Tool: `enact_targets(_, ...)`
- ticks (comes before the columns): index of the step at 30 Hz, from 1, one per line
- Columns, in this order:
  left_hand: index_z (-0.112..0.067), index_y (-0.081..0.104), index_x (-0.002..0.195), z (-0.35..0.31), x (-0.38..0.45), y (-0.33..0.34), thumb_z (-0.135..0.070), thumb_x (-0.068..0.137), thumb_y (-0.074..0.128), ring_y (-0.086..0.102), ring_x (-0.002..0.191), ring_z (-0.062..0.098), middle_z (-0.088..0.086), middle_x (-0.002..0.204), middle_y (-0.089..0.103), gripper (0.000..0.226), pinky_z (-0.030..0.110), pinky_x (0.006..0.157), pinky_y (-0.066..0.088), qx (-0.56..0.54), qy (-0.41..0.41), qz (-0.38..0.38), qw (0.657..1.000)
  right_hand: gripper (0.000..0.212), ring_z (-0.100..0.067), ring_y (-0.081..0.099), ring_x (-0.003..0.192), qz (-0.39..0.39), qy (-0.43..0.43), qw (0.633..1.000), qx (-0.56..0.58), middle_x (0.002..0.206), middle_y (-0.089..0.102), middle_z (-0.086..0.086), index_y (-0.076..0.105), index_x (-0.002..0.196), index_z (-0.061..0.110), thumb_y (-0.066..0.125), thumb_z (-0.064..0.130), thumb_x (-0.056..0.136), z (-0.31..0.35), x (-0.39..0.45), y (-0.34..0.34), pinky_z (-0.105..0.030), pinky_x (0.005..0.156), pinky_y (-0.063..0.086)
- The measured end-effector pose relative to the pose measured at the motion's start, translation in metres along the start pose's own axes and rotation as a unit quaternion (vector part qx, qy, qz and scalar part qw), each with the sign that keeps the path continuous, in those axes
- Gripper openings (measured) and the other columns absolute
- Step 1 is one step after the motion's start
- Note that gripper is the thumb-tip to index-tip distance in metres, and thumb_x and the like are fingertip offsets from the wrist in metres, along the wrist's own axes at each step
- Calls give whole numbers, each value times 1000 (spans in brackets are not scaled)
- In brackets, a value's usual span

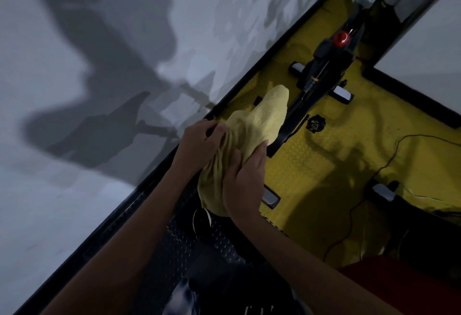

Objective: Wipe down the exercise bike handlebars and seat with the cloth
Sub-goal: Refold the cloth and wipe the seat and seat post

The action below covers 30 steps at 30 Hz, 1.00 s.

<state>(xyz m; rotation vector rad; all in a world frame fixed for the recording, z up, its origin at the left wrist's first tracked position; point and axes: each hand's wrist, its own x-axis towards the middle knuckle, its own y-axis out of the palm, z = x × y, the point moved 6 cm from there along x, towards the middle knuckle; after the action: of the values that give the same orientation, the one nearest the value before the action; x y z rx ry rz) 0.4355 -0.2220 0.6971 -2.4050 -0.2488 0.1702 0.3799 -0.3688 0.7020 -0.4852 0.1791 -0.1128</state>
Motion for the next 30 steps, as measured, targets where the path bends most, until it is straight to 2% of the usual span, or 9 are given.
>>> enact_targets(6, -14, 53, 72, -3, -2, -2, -39, 99, 53, 57, 63, 16, 3, 66, 59, 36, 28, 58, 43, 2, 11, -2, 1000, 69, -20, 33, 145, 4, 35, 996, 85, 164, 24, -7, 3, 161, 9, 36, 39, 108, 1, 53, -7, -18, 104, 30)
enact_targets(9, -21, 45, 65, -9, -5, -11, -37, 97, 58, 47, 52, 10, -5, 55, 48, 38, 21, 52, 35, 17, 37, -51, 998, 71, -28, 26, 149, -2, 32, 998, 55, 165, 19, -14, 6, 159, 3, 39, 38, 107, 1, 63, -14, -28, 116, 25)
enact_targets(11, -22, 40, 58, -12, -10, -18, -35, 97, 58, 37, 47, 5, -8, 49, 37, 45, 18, 48, 28, -2, 51, -97, 994, 75, -34, 17, 152, -64, -4, 998, -1, 164, 16, -23, 10, 157, -6, 47, 34, 105, 7, 60, -23, -42, 123, 21)
enact_targets(13, -17, 41, 54, -13, -13, -23, -33, 97, 58, 34, 45, 7, -7, 47, 35, 48, 20, 47, 27, -16, 61, -124, 990, 76, -34, 11, 153, -119, -22, 993, -4, 164, 13, -25, 12, 156, -6, 52, 31, 103, 12, 55, -28, -44, 125, 18)
enact_targets(18, 1, 57, 56, -13, -16, -25, -32, 98, 55, 51, 49, 30, 15, 51, 52, 53, 38, 52, 37, 3, 52, -148, 988, 78, -19, 8, 154, -56, 1, 996, 67, 169, 3, -5, 0, 161, 10, 39, 46, 103, 14, 54, -6, -35, 121, 22)
enact_targets(23, 0, 58, 51, -8, -17, -29, -36, 95, 51, 54, 46, 31, 15, 47, 55, 58, 39, 51, 40, -32, 5, -179, 983, 82, -13, 23, 143, 3, -28, 999, 17, 169, 0, -2, -7, 160, 13, 43, 47, 104, 5, 33, -2, -13, 95, 31)
enact_targets(26, -1, 59, 52, -5, -20, -30, -36, 96, 49, 55, 46, 31, 14, 48, 57, 57, 42, 51, 42, -56, 1, -190, 980, 75, -15, 13, 151, 34, -57, 998, -6, 169, 1, -4, -3, 161, 13, 37, 44, 106, -7, -6, 1, 2, 103, 17)
enact_targets(28, 0, 57, 54, -8, -21, -31, -31, 98, 50, 54, 47, 30, 14, 49, 56, 54, 43, 51, 42, -44, 25, -192, 980, 72, -14, 2, 155, 61, -66, 996, -9, 169, -4, -2, -2, 161, 17, 31, 48, 105, -16, -29, 1, -17, 120, 18)
enact_targets(30, -1, 54, 55, -13, -21, -29, -26, 98, 51, 52, 47, 27, 11, 51, 54, 50, 41, 49, 41, -14, 63, -182, 981, 72, -15, -4, 155, 85, -68, 994, -8, 169, -11, -1, -3, 161, 18, 27, 50, 104, -21, -39, 2, -35, 123, 22)
